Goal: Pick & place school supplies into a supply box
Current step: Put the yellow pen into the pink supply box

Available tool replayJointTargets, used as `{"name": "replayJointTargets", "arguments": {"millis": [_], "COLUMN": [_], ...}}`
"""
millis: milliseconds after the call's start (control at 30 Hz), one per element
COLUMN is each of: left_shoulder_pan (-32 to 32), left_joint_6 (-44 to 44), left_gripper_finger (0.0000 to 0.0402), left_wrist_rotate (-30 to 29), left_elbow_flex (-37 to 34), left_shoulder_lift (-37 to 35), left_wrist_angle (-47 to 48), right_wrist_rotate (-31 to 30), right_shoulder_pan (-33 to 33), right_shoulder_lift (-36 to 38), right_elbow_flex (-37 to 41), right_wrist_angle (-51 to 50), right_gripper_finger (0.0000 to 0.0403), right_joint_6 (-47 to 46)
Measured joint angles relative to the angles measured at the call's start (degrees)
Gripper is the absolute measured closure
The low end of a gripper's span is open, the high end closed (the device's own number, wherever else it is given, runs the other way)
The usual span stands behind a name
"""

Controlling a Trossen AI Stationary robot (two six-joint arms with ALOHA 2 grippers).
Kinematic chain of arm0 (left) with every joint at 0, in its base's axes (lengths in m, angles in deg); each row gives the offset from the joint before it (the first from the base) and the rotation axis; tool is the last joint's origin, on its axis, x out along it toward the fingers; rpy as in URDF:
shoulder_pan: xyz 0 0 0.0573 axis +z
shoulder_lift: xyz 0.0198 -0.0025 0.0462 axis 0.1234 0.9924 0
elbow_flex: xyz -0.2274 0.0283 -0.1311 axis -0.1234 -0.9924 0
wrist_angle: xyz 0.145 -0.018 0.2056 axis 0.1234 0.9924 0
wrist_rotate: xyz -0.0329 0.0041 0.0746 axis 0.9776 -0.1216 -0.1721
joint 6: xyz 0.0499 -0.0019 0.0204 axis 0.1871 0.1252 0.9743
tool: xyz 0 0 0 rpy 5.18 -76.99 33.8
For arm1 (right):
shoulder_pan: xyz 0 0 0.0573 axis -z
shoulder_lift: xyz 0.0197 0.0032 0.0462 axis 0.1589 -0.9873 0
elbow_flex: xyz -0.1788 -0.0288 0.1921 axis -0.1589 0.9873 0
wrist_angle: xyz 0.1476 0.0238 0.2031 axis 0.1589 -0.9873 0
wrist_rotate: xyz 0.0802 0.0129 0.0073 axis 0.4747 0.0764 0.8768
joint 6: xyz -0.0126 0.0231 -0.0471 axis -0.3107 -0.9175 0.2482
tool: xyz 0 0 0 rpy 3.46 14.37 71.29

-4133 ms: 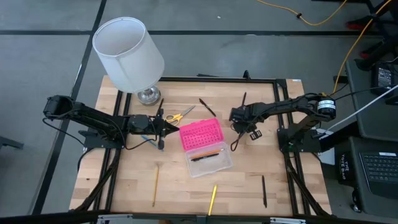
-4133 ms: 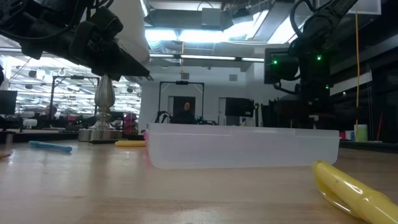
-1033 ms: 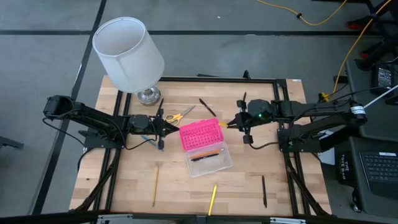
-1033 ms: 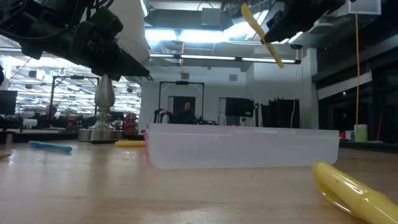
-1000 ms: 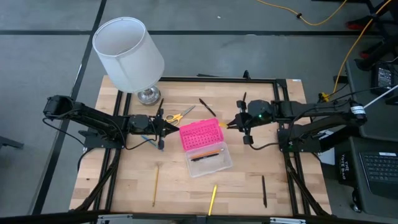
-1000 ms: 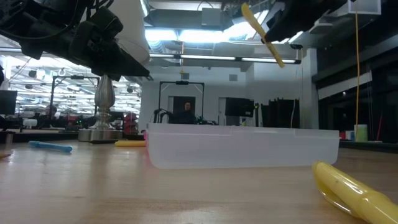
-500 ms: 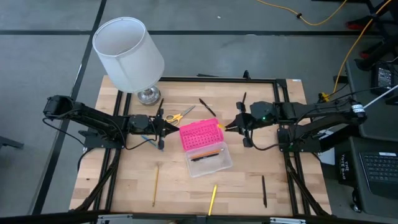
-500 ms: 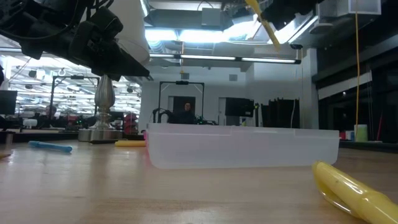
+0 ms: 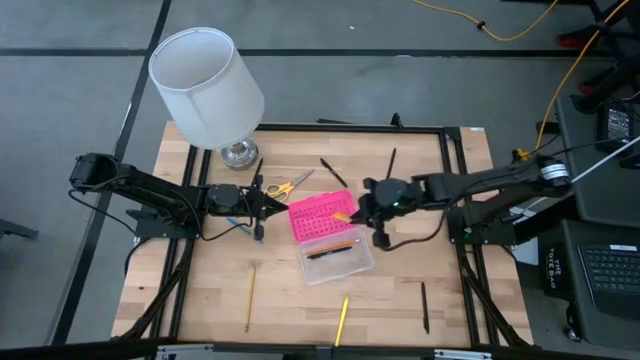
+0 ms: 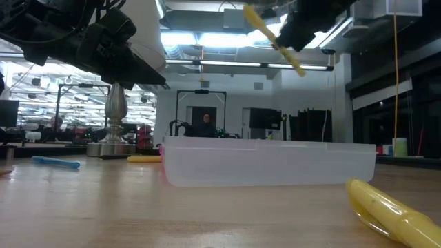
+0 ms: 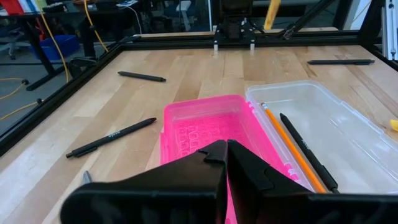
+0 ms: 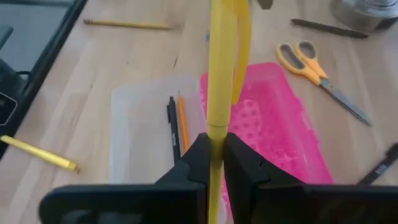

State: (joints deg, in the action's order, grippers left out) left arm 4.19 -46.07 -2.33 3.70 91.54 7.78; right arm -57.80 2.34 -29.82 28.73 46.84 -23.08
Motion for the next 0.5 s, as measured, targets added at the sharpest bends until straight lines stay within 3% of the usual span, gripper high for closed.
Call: {"name": "replayJointTargets", "arguments": {"millis": [333,500], "left_shoulder_pan": [0.0,0.0], "left_joint_6": [0.0,0.0], "left_gripper_finger": [0.0398,0.0398], "left_wrist_rotate": [0.0,0.0], "left_elbow_flex": [0.0,0.0], "left_shoulder_lift": [0.0,0.0], "left_wrist_angle": [0.0,0.0], "right_wrist_rotate": [-0.2,-4.0], "right_shoulder_pan": [-4.9,-7.9], "right_shoulder_lift": [-14.8,-20.5], "right_elbow_flex": [-17.0,-25.0], "right_wrist_angle": [-15.0,-23.7], "right_gripper_finger": [0.0373,0.0373], "right_joint_6": [-2.4,-3.0]}}
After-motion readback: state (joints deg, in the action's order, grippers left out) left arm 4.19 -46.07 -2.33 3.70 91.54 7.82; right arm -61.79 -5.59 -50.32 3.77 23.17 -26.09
